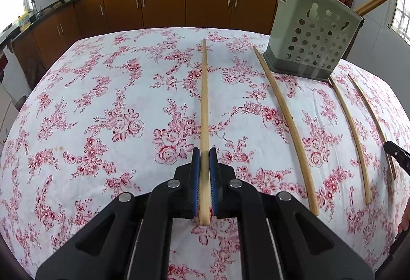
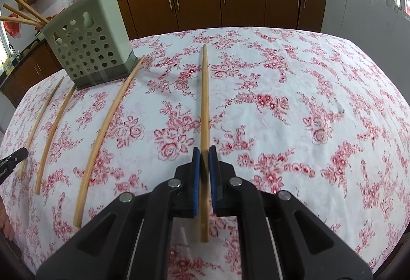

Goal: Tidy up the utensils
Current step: 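Lift the chopstick with the left tool while the right tool lifts its chopstick, then carry the left tool's chopstick over the green holder while the right tool carries its chopstick there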

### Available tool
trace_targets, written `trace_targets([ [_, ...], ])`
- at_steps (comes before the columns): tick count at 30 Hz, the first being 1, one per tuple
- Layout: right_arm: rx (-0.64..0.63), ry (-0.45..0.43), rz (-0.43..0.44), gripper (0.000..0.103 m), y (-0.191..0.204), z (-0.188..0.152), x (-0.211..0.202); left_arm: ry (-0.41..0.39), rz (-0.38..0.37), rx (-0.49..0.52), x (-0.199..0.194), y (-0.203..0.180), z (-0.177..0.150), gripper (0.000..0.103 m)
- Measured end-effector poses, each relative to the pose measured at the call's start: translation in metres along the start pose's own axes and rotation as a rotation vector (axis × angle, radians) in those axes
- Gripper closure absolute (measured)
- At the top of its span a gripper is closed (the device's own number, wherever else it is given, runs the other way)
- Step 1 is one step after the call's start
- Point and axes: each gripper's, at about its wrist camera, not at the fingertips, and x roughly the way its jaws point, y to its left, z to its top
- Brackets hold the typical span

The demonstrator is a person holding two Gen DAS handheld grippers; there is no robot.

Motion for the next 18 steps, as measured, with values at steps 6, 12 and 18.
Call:
trace_targets([
  [6,0.015,-0.049,0.013,0.095,-0.007,0.005,-0.022,0.003,-0.007,0.003,-0.012,0.002,0.002,0.096],
  [12,0.022,-0.169,0.014,0.095,-0.015,0.031,-0.061,-0.102,-0.026,0.001,-0.052,0.006,0.022,0.096],
  [18,0.045,-0.278,0.018,0.095,-0.024,0.056,-0.092,-0.21,-0.066,-0.032,-0.089,0.012,0.049,0.096],
])
